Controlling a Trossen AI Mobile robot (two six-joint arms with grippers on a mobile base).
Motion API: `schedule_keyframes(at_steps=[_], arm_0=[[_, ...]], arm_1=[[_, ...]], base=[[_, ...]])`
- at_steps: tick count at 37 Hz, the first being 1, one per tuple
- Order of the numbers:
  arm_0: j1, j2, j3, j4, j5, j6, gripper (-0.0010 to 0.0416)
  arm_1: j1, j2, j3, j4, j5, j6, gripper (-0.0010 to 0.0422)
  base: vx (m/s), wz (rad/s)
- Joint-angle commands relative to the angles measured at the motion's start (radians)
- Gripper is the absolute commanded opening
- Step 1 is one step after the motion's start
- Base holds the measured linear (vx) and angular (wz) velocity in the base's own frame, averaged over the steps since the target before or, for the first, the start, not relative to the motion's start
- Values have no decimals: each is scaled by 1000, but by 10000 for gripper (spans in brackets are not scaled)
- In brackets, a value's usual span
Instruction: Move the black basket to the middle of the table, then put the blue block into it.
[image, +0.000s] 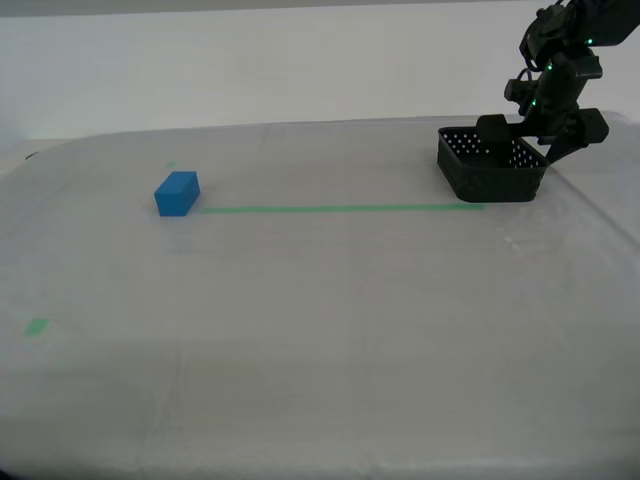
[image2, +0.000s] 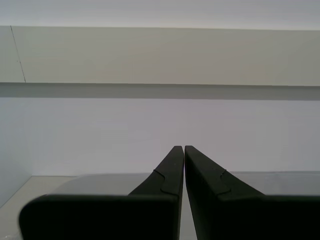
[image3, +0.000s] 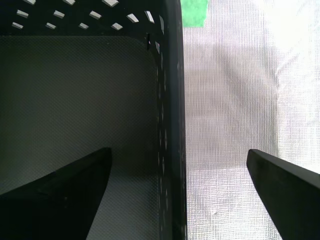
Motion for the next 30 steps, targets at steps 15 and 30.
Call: schedule_keyframes(at_steps=[15,30], arm_0=[[1,0,0,0,4,8,256],[2,0,0,-1,3,13,123]], arm_1=[[0,0,1,5,0,2,0],[0,0,1,5,0,2,0]], base=[[0,0],[0,0]])
